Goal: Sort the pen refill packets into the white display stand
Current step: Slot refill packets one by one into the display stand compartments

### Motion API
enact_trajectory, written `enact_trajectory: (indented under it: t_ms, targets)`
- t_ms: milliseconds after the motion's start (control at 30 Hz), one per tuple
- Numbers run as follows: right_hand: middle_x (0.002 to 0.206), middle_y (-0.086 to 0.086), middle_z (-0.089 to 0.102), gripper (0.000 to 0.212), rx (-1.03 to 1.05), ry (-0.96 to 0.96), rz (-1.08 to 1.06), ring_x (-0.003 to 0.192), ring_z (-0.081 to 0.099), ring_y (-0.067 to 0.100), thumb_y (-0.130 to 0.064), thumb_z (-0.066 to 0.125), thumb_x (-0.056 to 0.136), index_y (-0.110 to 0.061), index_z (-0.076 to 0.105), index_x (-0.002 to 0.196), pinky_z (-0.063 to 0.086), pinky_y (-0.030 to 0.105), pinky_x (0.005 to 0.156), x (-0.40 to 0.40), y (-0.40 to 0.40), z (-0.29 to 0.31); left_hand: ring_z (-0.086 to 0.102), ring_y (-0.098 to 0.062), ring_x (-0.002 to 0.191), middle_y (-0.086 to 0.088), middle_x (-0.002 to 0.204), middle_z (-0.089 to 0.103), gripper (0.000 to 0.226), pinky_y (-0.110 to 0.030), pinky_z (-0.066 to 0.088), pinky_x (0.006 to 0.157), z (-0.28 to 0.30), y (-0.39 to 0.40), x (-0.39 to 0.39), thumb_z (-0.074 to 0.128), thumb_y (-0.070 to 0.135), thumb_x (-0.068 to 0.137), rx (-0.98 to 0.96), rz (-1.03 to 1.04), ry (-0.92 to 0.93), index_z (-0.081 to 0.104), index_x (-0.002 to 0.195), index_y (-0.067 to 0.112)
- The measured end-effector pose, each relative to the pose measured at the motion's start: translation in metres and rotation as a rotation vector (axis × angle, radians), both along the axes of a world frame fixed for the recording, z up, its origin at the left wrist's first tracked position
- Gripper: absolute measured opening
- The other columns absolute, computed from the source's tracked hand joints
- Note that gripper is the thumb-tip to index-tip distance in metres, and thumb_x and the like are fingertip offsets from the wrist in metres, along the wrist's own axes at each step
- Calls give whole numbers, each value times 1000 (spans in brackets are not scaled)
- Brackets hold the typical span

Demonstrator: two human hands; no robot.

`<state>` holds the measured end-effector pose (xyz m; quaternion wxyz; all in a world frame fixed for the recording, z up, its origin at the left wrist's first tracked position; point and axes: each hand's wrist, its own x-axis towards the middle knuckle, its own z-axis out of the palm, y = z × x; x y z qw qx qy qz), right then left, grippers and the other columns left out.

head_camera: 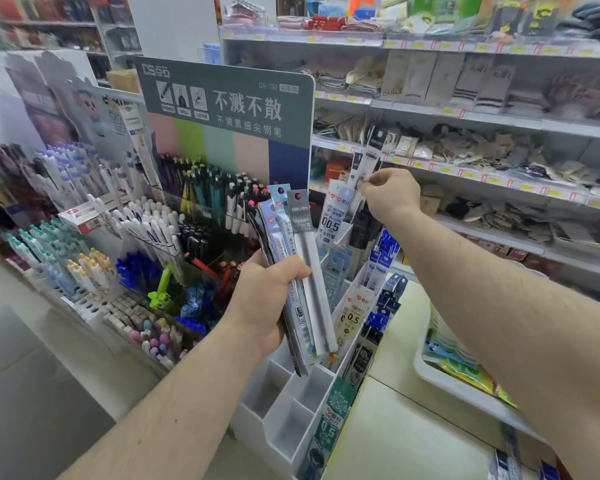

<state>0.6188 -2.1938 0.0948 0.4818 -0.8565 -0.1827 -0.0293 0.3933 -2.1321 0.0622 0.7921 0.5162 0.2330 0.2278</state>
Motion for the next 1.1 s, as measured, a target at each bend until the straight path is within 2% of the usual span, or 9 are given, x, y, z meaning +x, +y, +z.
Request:
enact_trajectory:
  t_ms: [200, 367, 533, 633, 733, 800, 900, 1000, 1100]
  targets:
    - [123, 5, 62, 18, -420, -61, 6, 114, 55, 28, -38, 67, 82, -31, 74, 97, 51, 44, 98, 4, 12, -6, 62, -20, 60, -1, 62, 63, 21, -39, 56, 65, 0, 2, 1, 53, -8, 87, -10, -22, 9, 59, 97, 10]
    - [131, 11, 49, 18, -433, -120, -41, 122, 42, 33, -30, 60, 89, -27, 73, 102, 41, 45, 104, 2, 14, -2, 59, -29, 78, -9, 77, 59, 23, -54, 53, 85, 0, 1, 0, 55, -9, 85, 13, -14, 18, 58, 102, 7]
    - [135, 10, 48, 25, -511, -65, -10, 128, 37, 33, -44, 66, 90, -30, 72, 110, 38, 46, 107, 0, 10, -4, 61, -31, 82, -11, 83, 62, 29, -60, 52, 89, 1, 0, -1, 63, -3, 76, 24, -42, 9, 61, 103, 8]
    - [129, 8, 53, 24, -384, -98, -71, 123, 41, 30, -46, 67, 86, -29, 74, 101, 42, 43, 102, -6, 0, -3, 64, -29, 79, -11, 83, 65, 28, -53, 58, 79, 2, -2, -3, 55, -9, 86, 28, -66, 3, 62, 107, 7]
    - [113, 3, 65, 18, -168, -110, -69, 112, 54, 23, -36, 67, 87, -24, 75, 96, 46, 33, 85, -23, -16, 2, 66, -28, 75, -11, 84, 66, 30, -47, 60, 72, 3, -7, -3, 53, -9, 87, 21, -107, 13, 62, 111, 6]
    - [94, -1, 69, 9, 36, 1, 36, 90, 62, 14, -24, 68, 88, -18, 74, 91, 50, 26, 72, -42, -28, 7, 66, -29, 76, -13, 86, 66, 28, -49, 59, 74, 1, -11, -2, 57, -7, 84, 25, -127, 26, 63, 108, 6]
    - [74, 2, 63, 4, 224, 244, 243, 56, 51, 9, -12, 69, 88, -13, 71, 85, 40, 18, 48, -78, -52, 15, 67, -36, 87, -18, 97, 69, 45, -58, 57, 85, 0, -19, -2, 64, 5, 65, 64, -131, 51, 64, 110, 7]
    - [71, 3, 61, 12, 251, 421, 455, 52, 45, 11, -19, 73, 88, -12, 69, 97, 34, 22, 47, -102, -75, 11, 70, -39, 91, -18, 97, 73, 44, -57, 58, 81, -5, -24, -2, 67, 0, 68, 101, -119, 67, 64, 111, 9]
    - [71, 2, 62, 19, 186, 426, 519, 51, 45, 11, -21, 76, 86, -17, 66, 101, 35, 23, 46, -120, -85, 1, 71, -40, 90, -20, 96, 73, 37, -54, 60, 78, -8, -29, -2, 64, -9, 77, 133, -128, 72, 64, 110, 9]
